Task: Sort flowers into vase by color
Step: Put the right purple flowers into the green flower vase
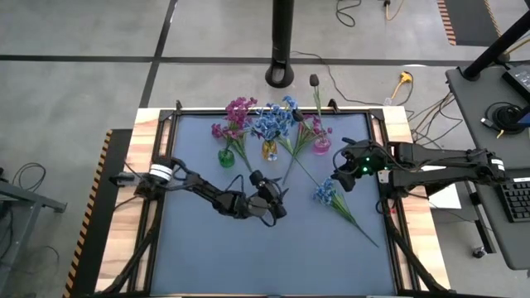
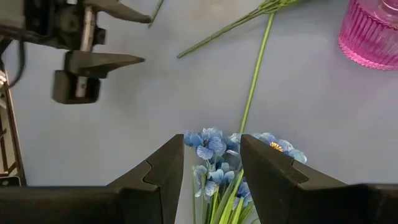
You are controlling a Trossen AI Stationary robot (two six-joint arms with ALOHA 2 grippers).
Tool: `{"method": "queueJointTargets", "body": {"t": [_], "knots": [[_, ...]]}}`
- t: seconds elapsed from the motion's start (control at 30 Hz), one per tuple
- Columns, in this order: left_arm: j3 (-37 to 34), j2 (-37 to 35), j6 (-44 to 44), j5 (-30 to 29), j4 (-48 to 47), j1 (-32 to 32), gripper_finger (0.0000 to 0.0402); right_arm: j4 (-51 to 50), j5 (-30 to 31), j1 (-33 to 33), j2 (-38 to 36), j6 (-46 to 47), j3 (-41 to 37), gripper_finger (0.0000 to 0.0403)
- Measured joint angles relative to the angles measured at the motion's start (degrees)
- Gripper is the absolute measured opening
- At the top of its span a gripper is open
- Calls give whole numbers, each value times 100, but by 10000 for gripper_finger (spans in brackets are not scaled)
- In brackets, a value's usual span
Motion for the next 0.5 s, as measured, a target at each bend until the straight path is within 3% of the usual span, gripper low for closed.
{"method": "queueJointTargets", "body": {"t": [0.37,0.5], "knots": [[362,767,-56,47,165,412,208,2,228,-2,4,-2,-33,151],[544,928,-134,376,200,541,208,10,232,-2,7,-2,-63,151]]}}
